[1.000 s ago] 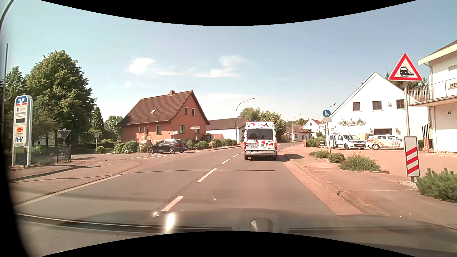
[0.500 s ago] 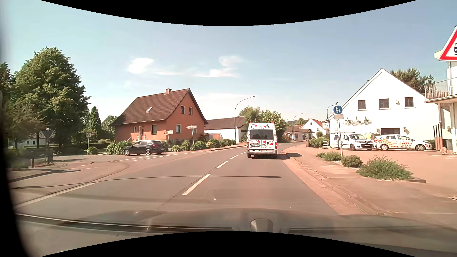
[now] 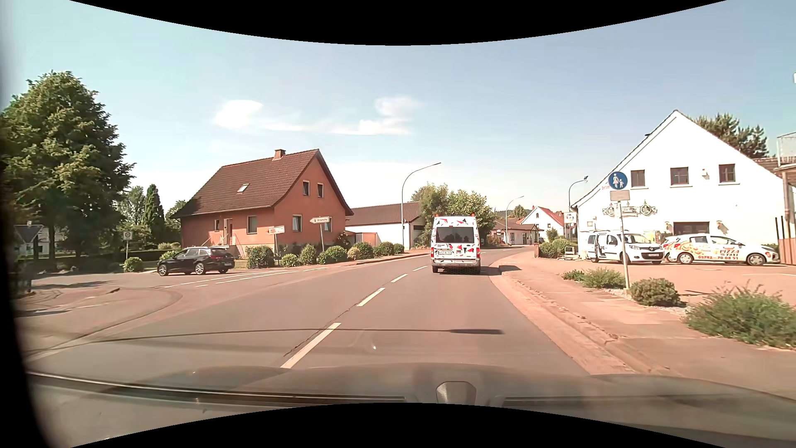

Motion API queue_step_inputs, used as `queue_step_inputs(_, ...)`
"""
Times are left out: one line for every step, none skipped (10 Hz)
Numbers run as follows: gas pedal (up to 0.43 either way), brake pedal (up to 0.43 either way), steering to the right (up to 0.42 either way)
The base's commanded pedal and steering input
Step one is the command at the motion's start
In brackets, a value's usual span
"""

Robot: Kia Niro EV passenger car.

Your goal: Follow the waypoints while adhering to traffic rules and regulations

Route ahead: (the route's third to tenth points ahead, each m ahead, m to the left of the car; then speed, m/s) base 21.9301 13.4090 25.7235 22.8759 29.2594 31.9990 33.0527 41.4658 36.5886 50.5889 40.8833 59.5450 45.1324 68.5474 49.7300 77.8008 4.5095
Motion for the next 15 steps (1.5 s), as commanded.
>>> queue_step_inputs(0.228, 0.006, 0.046)
queue_step_inputs(0.197, 0.006, 0.042)
queue_step_inputs(0.177, 0.006, 0.042)
queue_step_inputs(0.15, 0.006, 0.04)
queue_step_inputs(0.079, 0.006, 0.032)
queue_step_inputs(0.008, 0.006, 0.023)
queue_step_inputs(0.0, 0.006, 0.02)
queue_step_inputs(0.0, 0.006, 0.017)
queue_step_inputs(0.0, 0.006, 0.016)
queue_step_inputs(0.0, 0.006, 0.015)
queue_step_inputs(0.0, 0.006, 0.014)
queue_step_inputs(0.0, 0.006, 0.011)
queue_step_inputs(0.0, 0.006, 0.008)
queue_step_inputs(0.0, 0.006, -0.002)
queue_step_inputs(0.0, 0.006, -0.012)
